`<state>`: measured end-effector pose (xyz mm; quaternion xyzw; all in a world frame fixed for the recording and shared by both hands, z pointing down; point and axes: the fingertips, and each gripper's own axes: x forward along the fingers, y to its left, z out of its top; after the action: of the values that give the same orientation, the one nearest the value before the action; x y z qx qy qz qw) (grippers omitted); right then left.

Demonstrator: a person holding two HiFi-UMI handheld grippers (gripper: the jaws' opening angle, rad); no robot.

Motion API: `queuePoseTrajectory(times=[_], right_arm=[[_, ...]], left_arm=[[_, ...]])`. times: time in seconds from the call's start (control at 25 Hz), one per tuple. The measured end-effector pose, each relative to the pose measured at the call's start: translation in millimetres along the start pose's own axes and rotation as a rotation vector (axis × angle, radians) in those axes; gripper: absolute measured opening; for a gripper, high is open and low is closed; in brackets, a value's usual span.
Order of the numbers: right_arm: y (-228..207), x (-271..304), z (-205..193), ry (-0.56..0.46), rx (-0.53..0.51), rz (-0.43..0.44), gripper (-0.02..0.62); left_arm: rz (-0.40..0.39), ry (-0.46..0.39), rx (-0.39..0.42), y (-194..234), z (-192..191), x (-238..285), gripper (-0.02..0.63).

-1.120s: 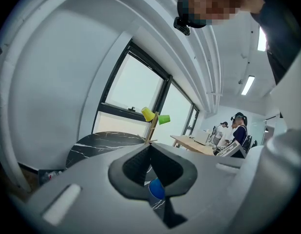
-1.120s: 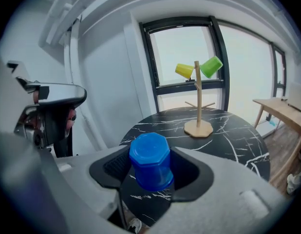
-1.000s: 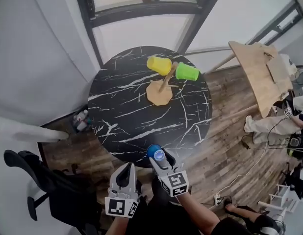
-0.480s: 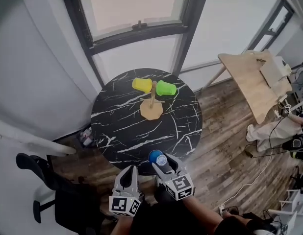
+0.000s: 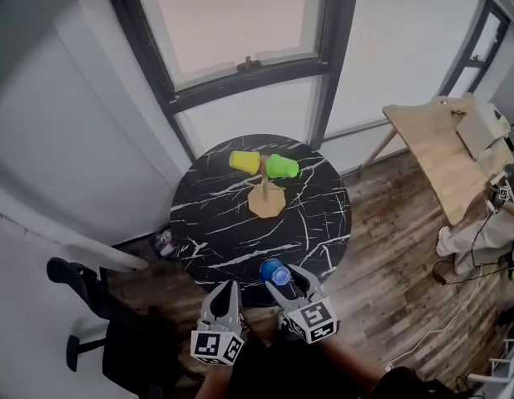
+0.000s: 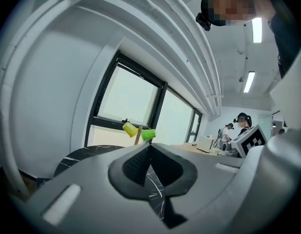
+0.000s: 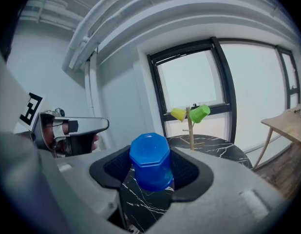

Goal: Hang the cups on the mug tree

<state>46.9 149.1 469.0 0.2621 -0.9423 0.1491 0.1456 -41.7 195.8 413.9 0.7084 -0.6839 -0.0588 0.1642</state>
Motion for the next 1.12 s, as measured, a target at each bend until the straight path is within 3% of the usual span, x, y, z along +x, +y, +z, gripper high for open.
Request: queuePoseTrajectory(times=[0.28, 1.12], right_arm=[[-15.1, 9.7, 11.1, -0.008, -0.011, -0.054, 0.242], [-27.1, 108.7, 76.2, -0.054, 0.01, -0.345, 0.242]], left_arm=[[-0.028, 0.004, 0.017, 16.2, 10.9, 26.9, 0.0], [-0.334, 0.061, 0.022, 102.8, 56.1, 131.7, 0.0]])
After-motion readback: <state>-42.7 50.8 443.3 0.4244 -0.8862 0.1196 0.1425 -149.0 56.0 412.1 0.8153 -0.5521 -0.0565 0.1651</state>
